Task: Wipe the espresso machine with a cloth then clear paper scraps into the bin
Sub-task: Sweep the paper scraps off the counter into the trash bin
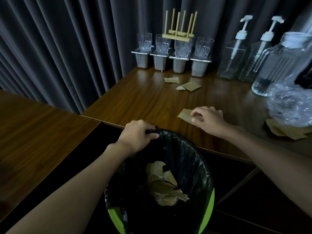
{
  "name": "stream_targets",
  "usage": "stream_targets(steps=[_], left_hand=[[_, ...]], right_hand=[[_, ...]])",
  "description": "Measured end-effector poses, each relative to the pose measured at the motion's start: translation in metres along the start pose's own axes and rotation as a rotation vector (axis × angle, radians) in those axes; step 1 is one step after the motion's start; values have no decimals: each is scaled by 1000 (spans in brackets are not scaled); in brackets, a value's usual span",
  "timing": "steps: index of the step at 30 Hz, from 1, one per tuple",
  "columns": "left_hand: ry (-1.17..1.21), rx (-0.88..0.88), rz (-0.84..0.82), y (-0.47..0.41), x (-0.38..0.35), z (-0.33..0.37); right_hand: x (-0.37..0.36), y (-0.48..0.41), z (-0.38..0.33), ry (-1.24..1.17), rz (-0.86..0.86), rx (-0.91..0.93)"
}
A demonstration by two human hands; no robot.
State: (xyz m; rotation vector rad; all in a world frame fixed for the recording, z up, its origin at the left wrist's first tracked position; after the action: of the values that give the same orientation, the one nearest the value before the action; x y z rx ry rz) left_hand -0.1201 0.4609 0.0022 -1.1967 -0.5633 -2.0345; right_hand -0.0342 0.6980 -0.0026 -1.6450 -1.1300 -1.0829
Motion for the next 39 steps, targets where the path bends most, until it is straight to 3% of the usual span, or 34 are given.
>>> stream_targets(steps=[7,14,17,20,25,31,39], left_hand=[[-12,-13,23,3,-3,-1],[-36,-20,23,4,-2,1],[-53,-20,4,4,-3,1],[-61,-18,6,3,-3,1],[-45,1,2,5,-3,-2],[-71,-58,41,11,-3,5],[-108,-52,76,19,-14,3]], right_hand=[[2,11,-5,-365,-96,-172],[20,27,-48,-821,-119,-68],[17,35,-76,-899,-262,15],[7,39,-97,-850,-397,125],[11,8,-50,-691,-63,26],[-16,-26,12,-98,-16,-83],[-25,-91,44,84,-9,-131]])
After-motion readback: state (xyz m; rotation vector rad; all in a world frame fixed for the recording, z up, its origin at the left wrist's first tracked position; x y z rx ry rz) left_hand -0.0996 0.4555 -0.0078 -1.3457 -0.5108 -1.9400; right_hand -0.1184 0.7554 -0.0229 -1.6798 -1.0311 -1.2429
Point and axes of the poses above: each hand's wrist, its own y-axis away from the middle knuckle, its own x-axis out of the back of the hand, z = x × y, the point moved 10 cm from there along -y, towards the middle knuckle, and after that the axes turned 9 degrees about x, right-handed, at the moved point
